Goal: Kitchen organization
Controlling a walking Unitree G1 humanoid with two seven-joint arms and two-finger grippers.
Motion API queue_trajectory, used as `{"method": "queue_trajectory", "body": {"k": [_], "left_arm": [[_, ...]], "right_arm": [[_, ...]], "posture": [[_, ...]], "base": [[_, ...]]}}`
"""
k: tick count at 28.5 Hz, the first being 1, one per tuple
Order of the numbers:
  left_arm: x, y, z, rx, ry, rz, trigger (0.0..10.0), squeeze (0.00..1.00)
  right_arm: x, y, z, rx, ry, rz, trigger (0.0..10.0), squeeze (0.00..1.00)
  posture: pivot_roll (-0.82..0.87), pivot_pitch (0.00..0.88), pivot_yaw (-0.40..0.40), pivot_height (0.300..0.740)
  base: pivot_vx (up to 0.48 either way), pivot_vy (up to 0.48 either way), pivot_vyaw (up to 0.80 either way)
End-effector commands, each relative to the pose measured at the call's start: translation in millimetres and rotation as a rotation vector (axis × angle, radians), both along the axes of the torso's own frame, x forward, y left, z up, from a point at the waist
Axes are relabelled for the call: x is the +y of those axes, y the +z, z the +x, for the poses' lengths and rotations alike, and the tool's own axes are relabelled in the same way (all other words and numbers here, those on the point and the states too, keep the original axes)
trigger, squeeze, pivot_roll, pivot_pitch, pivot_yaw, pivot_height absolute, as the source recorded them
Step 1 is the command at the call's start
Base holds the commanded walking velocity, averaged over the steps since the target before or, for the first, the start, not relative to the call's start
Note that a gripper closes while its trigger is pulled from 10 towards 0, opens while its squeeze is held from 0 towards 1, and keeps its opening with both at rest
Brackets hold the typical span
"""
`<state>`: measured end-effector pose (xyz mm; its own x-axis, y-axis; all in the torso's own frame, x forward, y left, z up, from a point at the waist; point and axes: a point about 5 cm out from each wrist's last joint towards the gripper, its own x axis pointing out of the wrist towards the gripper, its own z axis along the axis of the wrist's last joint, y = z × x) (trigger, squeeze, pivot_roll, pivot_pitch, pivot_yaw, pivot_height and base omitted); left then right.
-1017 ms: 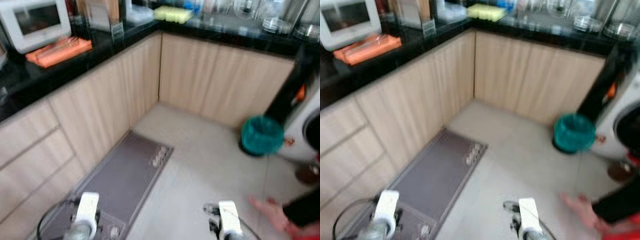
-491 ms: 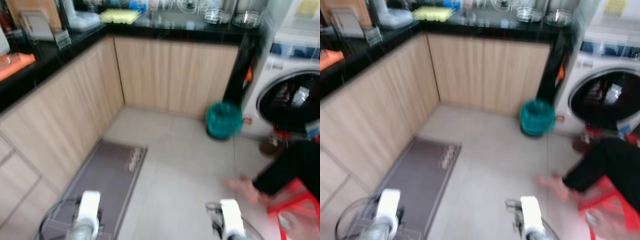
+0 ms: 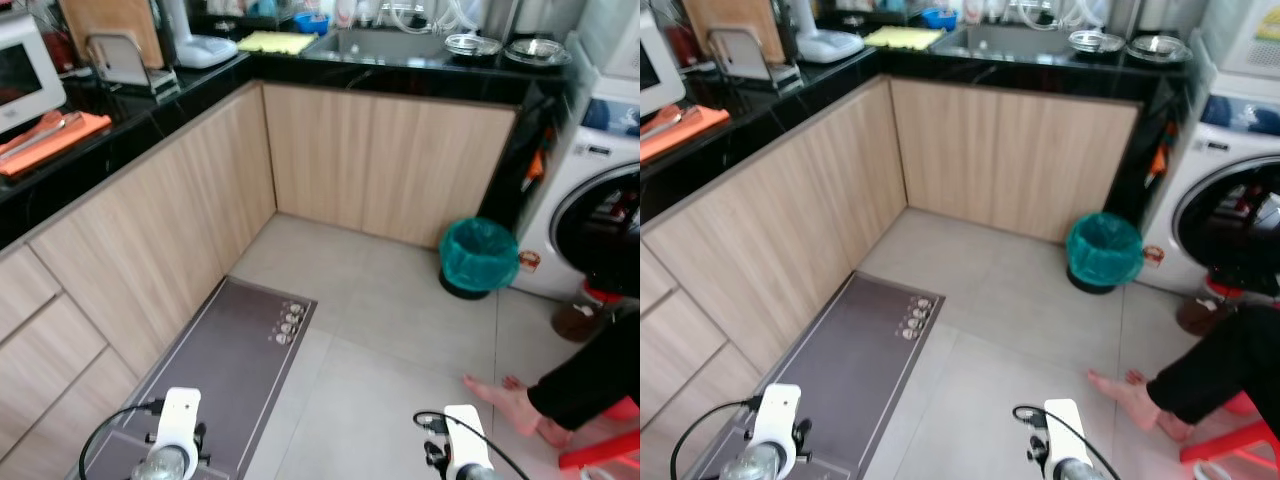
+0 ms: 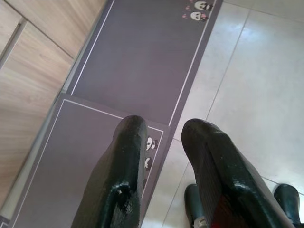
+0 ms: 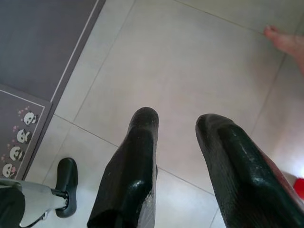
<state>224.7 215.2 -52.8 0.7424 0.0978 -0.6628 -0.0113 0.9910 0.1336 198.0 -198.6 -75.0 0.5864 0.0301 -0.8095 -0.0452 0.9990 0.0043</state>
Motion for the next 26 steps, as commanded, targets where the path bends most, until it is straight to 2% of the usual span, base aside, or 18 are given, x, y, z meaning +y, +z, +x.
{"method": "queue_trajectory", "body": {"k": [1, 19, 23, 26], "left_arm": [[2.6, 0.4, 0.4, 0.007, 0.015, -0.008, 10.0, 0.0], [9.7, 2.4, 1.2, 0.008, 0.01, 0.019, 10.0, 0.0], [6.8, 2.4, 2.2, 0.008, -0.002, 0.014, 10.0, 0.0], [4.8, 2.7, 3.6, 0.008, -0.008, 0.012, 10.0, 0.0]], "right_arm": [[1.4, 2.7, 5.1, -0.023, 0.004, 0.003, 10.0, 0.0], [3.4, 0.5, 1.8, -0.008, -0.003, 0.009, 10.0, 0.0], [3.8, 0.2, 1.4, -0.01, -0.017, 0.016, 10.0, 0.0], [4.2, 0.9, 2.6, -0.021, -0.022, 0.017, 10.0, 0.0]], "posture": [[-0.04, 0.0, 0.013, 0.74], [-0.03, 0.0, 0.019, 0.74], [-0.04, 0.0, 0.024, 0.74], [-0.04, 0.0, 0.025, 0.74]], "base": [[0.341, 0.0, 0.0], [0.387, 0.0, 0.0], [0.415, 0.0, -0.79], [0.414, 0.0, 0.0]]}}
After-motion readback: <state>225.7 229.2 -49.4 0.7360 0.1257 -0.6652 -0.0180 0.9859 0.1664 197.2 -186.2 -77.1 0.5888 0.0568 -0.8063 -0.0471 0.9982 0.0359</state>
